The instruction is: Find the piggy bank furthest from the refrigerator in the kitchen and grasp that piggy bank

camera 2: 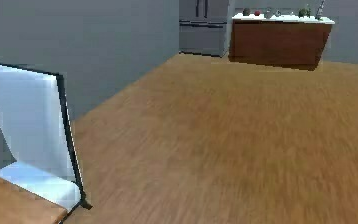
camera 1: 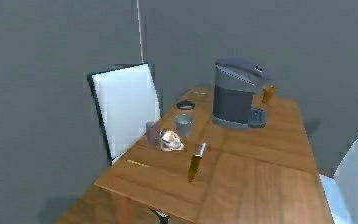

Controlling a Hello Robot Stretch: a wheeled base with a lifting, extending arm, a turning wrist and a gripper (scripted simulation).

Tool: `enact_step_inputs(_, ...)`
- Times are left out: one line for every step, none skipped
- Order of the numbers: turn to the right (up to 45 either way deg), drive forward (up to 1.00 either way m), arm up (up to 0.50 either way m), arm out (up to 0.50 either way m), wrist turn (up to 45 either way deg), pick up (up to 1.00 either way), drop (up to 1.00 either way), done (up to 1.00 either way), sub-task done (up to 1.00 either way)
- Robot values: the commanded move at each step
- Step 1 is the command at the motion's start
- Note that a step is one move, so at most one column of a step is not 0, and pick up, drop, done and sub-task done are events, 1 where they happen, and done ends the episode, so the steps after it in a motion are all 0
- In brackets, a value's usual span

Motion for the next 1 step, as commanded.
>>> enact_step_inputs(45.0,0.0,0.0,0.0,0.0,0.0,0.0,0.0,0.0)
